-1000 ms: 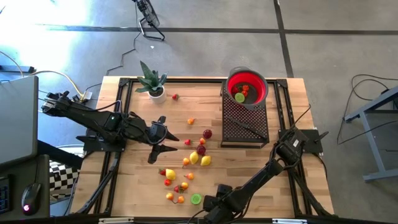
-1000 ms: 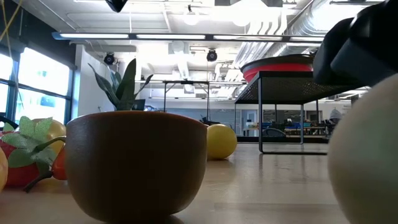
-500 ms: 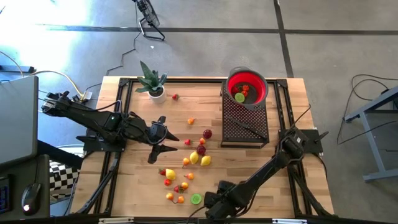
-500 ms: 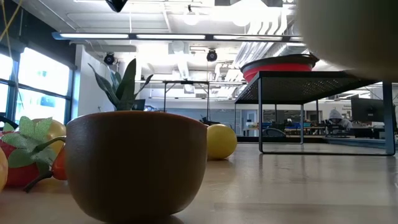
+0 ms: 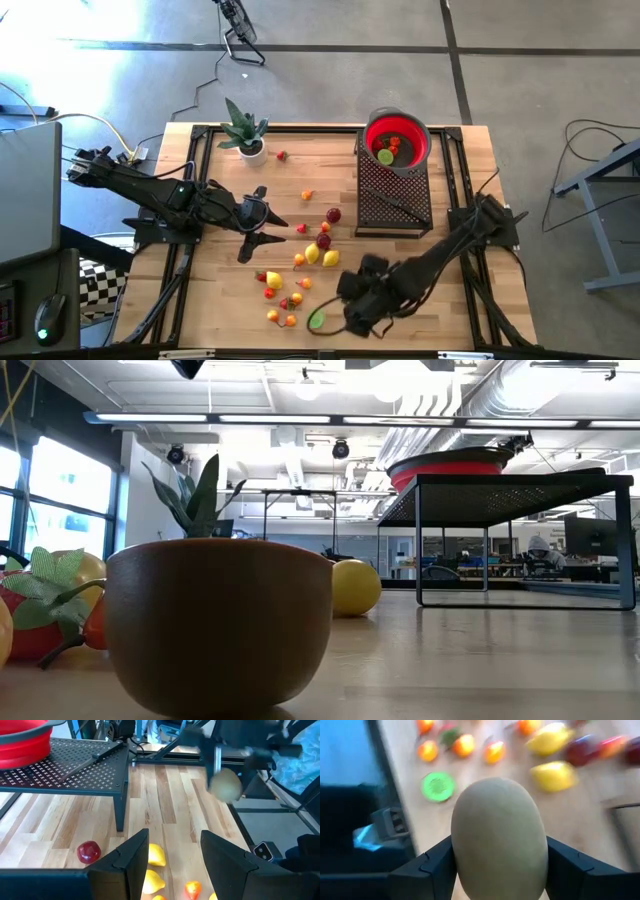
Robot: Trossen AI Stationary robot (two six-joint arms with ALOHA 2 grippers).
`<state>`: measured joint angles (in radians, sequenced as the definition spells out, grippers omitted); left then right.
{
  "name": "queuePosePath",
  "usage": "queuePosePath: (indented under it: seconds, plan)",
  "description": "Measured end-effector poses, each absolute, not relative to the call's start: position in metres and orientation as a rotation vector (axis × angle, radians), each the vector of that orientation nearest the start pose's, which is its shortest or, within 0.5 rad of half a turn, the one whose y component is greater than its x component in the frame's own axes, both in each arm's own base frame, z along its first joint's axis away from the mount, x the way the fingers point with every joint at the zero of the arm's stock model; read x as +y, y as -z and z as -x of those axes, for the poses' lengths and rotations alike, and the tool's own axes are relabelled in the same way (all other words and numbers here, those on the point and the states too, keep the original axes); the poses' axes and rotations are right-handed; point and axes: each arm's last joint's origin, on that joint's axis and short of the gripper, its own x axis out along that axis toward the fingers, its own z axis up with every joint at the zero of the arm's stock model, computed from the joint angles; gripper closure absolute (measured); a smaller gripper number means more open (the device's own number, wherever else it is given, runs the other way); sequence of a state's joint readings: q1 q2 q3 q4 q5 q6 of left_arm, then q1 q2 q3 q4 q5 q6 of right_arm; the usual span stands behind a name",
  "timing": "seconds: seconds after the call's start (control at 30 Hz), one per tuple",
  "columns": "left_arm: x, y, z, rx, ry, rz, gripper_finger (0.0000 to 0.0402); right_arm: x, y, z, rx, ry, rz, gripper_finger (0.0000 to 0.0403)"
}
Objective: Pick & Place Fruit
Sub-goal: Put the kiwi into the strainer bowl on the shelf
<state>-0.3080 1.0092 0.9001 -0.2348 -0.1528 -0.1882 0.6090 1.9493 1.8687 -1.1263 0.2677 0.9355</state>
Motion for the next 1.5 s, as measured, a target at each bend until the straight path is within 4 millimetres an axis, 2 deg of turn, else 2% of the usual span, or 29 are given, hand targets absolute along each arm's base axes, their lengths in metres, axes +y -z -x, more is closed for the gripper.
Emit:
queuePosePath:
  seconds: [0.23, 0.53, 0.63, 0.87, 1.13, 1.5]
  plan:
    - [-0.06, -0.328, -0.212, 0.333, 0.031, 0.031, 0.0226, 0.179, -0.339, -0.319, 1.014, 0.335, -0.259, 0.0181]
    - [-0.051, -0.329, -0.211, 0.315, -0.218, -0.157, 0.0226, 0.113, -0.37, -0.313, 0.974, 0.432, -0.171, 0.0182]
    - [-0.045, -0.329, -0.213, 0.324, -0.232, -0.178, 0.0227, 0.09, -0.375, -0.315, 0.987, 0.452, -0.129, 0.0181]
    - [-0.018, -0.326, -0.221, 0.35, -0.142, -0.115, 0.0227, 0.034, -0.379, -0.314, 1.06, 0.54, -0.087, 0.0182]
    - [0.011, -0.326, -0.222, 0.358, -0.253, -0.084, 0.0227, -0.02, -0.376, -0.307, 1.181, 0.649, -0.072, 0.0182]
    - [0.033, -0.326, -0.22, 0.363, -0.349, -0.069, 0.0227, -0.083, -0.375, -0.293, 1.26, 0.761, -0.1, 0.0181]
